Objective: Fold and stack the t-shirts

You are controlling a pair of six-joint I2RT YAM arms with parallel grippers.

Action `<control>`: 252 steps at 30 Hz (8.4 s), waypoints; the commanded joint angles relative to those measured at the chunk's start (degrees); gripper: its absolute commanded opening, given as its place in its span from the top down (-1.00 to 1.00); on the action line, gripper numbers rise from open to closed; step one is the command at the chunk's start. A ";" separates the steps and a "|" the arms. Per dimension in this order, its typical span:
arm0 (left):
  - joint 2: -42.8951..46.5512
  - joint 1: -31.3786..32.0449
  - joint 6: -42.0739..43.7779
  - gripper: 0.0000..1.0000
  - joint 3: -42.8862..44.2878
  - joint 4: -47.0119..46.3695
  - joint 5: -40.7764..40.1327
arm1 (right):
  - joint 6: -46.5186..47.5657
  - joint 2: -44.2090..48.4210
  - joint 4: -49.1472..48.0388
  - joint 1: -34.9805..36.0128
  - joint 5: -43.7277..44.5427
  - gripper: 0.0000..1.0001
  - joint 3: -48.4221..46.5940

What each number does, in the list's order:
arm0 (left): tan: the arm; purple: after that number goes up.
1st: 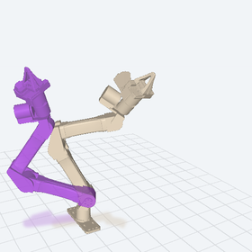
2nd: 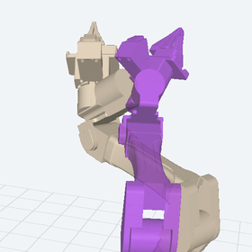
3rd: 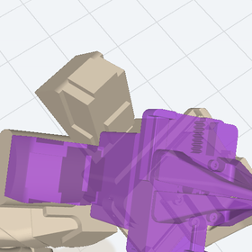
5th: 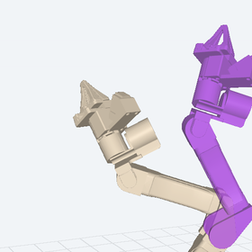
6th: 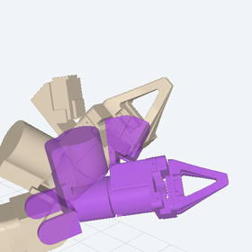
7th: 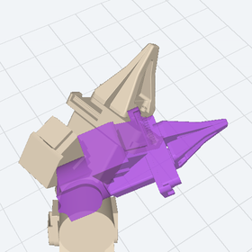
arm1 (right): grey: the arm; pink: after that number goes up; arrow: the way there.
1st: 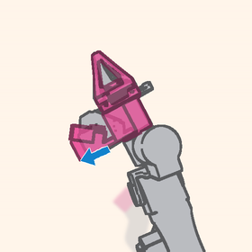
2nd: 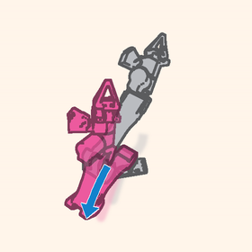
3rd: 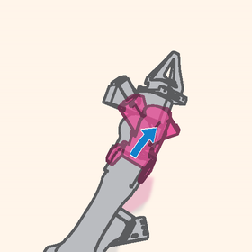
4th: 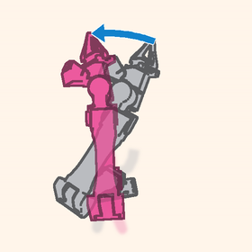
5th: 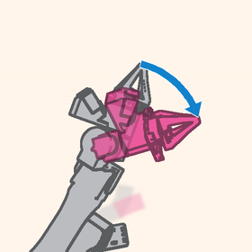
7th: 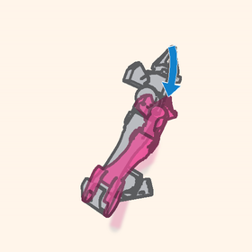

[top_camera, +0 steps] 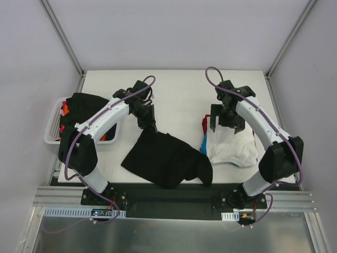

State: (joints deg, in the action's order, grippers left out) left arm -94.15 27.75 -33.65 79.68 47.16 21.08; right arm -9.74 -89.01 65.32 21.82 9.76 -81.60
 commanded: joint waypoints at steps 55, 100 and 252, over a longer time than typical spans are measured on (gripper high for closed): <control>0.81 0.29 -7.13 -0.99 11.73 14.28 -17.13 | 3.67 4.02 2.63 13.68 25.05 0.98 -3.13; -1.82 -0.41 -2.91 -0.99 13.22 21.22 -19.68 | 0.59 -37.00 -9.96 -10.66 -12.48 0.98 -18.83; -13.61 3.63 1.66 -0.99 27.02 10.68 2.83 | 3.15 -7.49 -13.81 -21.91 -17.05 0.98 4.79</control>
State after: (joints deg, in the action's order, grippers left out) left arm -110.17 31.44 -31.11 107.59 58.08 23.14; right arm -5.56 -96.27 53.28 -1.30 -5.63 -76.55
